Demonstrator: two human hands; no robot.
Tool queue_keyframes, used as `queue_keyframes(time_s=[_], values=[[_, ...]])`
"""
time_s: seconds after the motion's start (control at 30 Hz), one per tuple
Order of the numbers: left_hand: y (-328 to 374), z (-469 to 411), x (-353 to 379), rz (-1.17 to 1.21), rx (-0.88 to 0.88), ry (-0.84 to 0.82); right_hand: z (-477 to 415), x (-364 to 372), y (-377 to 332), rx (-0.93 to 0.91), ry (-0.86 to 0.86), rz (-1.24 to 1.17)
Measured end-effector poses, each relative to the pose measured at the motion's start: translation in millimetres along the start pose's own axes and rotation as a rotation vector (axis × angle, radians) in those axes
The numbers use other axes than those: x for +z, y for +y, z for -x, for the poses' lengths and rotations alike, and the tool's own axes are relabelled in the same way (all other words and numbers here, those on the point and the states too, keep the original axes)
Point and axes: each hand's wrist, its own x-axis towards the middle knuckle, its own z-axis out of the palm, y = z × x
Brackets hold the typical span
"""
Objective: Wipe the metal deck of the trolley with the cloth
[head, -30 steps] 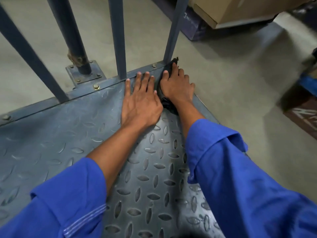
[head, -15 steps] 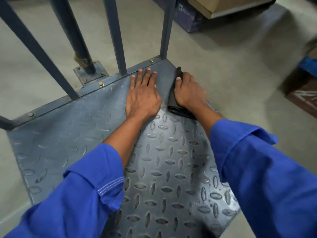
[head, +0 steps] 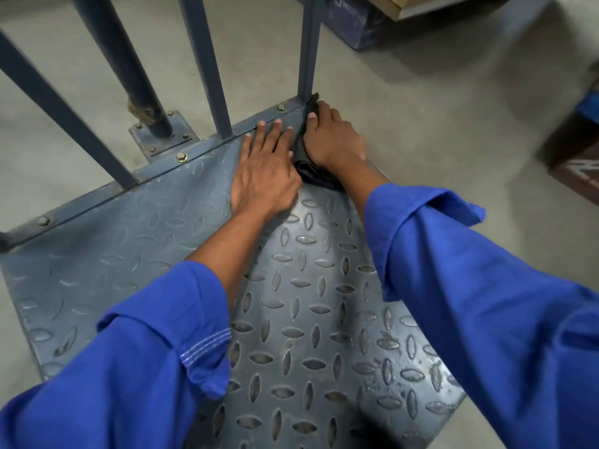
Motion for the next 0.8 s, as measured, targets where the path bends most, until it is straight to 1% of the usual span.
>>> queue_keyframes(time_s=[0.07,0.13,0.23,0.33,0.43,0.5,0.6,0.8], values=[[3,1,0,-0.008,-0.009,-0.006,18,0,8,-0.05,0.007,0.065],[6,5,0,-0.021,-0.03,-0.014,41,2,19,-0.137,0.007,0.125],[15,25,0,-0.024,-0.085,-0.016,80,4,32,-0.246,-0.006,0.152],[24,55,0,-0.026,-0.137,-0.015,112,4,44,-0.278,-0.004,0.146],[27,82,-1,-0.021,-0.16,-0.021,135,4,55,-0.247,0.031,0.118],[27,93,-2,-0.006,-0.176,-0.007,140,4,57,-0.231,0.048,0.091],[24,95,-1,-0.01,-0.184,-0.005,138,3,52,-0.24,0.028,0.096],[19,77,5,-0.025,-0.176,0.001,114,9,30,-0.38,-0.026,0.123]])
